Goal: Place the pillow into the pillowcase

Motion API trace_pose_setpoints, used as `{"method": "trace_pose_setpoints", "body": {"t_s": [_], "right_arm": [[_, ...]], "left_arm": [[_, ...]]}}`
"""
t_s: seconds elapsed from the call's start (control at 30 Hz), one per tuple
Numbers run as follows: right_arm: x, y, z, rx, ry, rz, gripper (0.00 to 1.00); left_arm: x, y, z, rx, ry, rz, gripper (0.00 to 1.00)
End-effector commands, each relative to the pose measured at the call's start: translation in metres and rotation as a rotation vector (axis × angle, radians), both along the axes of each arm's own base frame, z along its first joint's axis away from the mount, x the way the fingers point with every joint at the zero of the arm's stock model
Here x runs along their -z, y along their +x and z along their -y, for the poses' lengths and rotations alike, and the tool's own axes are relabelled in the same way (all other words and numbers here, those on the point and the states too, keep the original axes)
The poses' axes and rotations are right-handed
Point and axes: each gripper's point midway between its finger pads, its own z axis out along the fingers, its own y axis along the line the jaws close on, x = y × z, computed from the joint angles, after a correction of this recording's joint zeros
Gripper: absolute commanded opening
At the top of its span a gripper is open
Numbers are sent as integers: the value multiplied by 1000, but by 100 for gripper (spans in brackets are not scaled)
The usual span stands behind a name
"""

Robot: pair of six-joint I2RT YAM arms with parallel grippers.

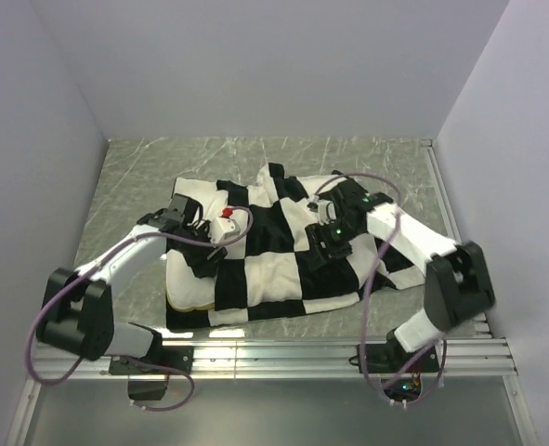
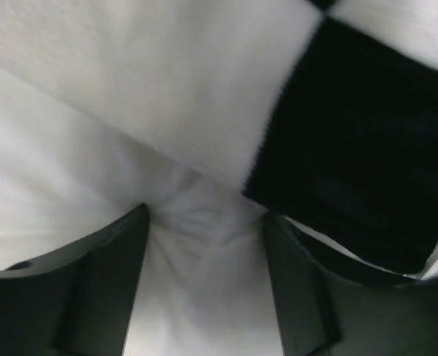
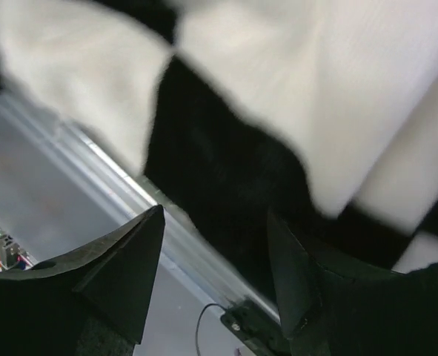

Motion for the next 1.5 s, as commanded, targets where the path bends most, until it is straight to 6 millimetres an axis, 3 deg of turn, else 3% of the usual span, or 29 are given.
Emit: {"method": "trace_pose_setpoints", "body": {"t_s": [0.0, 0.03, 0.07, 0.1, 0.17, 0.2, 0.23, 0.27, 0.33, 0.37, 0.4, 0.43, 0.47, 0.5, 0.57, 0.6, 0.7, 0.8, 0.97, 1.0, 1.07, 1.1, 1.13, 1.17, 1.23, 1.3, 1.4, 1.43, 1.47], "right_arm": [[21, 62, -6, 10, -70, 99, 66], [18, 86, -8, 19, -73, 142, 66], [30, 110, 0, 52, -129, 138, 66], [-6, 154, -8, 82, -96, 247, 66], [-24, 183, -4, 134, -75, 239, 66], [-55, 202, -8, 149, -37, 307, 66], [-63, 205, -8, 151, -33, 323, 66], [-76, 203, -7, 152, -29, 349, 66], [-74, 188, -3, 156, -30, 330, 66], [-89, 177, -1, 159, -10, 359, 66], [-73, 157, 2, 158, -15, 305, 67], [-72, 145, 3, 170, 5, 284, 68], [-86, 135, 4, 172, 34, 333, 70], [-65, 114, 6, 186, 28, 267, 72], [-63, 90, 0, 169, 45, 265, 73], [-45, 74, 1, 155, 26, 235, 75], [-26, 56, -14, 100, 12, 245, 77], [-7, 58, -31, 68, -17, 221, 77], [30, 86, -47, 111, -61, 186, 71], [35, 88, -48, 120, -68, 177, 60], [39, 92, -54, 116, -50, 174, 41], [36, 89, -60, 101, -20, 159, 13], [32, 86, -64, 88, -6, 150, 5], [22, 84, -69, 72, 25, 157, 0], [0, 72, -84, 30, 120, 128, 0], [-31, 62, -100, -10, 206, 143, 0], [-73, 39, -125, -112, 346, 141, 0], [-84, 22, -137, -175, 401, 96, 0], [-104, 19, -147, -214, 446, 103, 0]], "left_arm": [[26, 24, -16, -106, 108, -9, 66], [28, 29, -10, -154, 79, -33, 63], [31, 35, -1, -170, 39, -53, 59], [24, 46, 5, -197, 10, -44, 58], [18, 60, 14, -264, -39, -65, 55], [15, 67, 16, -283, -57, -60, 55], [12, 72, 17, -319, -74, -68, 55], [8, 81, 16, -340, -88, -62, 59], [3, 85, 15, -362, -109, -82, 65], [-5, 92, 14, -376, -127, -72, 69], [-11, 91, 17, -365, -155, -78, 71], [-15, 89, 16, -360, -155, -77, 73], [-25, 87, 17, -353, -167, -58, 76], [-29, 84, 18, -346, -176, -53, 77], [-36, 69, 19, -306, -179, -47, 80], [-36, 64, 19, -299, -169, -46, 81], [-23, 38, 16, -211, -110, -63, 81], [-1, 25, 14, -212, -58, -88, 81], [27, 24, 14, -263, -30, -129, 74], [30, 26, 16, -279, -40, -133, 71], [40, 25, 17, -287, -42, -160, 55], [40, 26, 23, -281, -69, -171, 48], [42, 25, 25, -281, -76, -189, 27], [45, 28, 31, -280, -87, -222, 16], [45, 26, 44, -289, -145, -309, 0], [28, 30, 64, -279, -258, -373, 0], [7, 49, 82, -323, -374, -402, 0], [-9, 60, 91, -310, -453, -392, 0], [-18, 66, 95, -316, -495, -398, 0]]}}
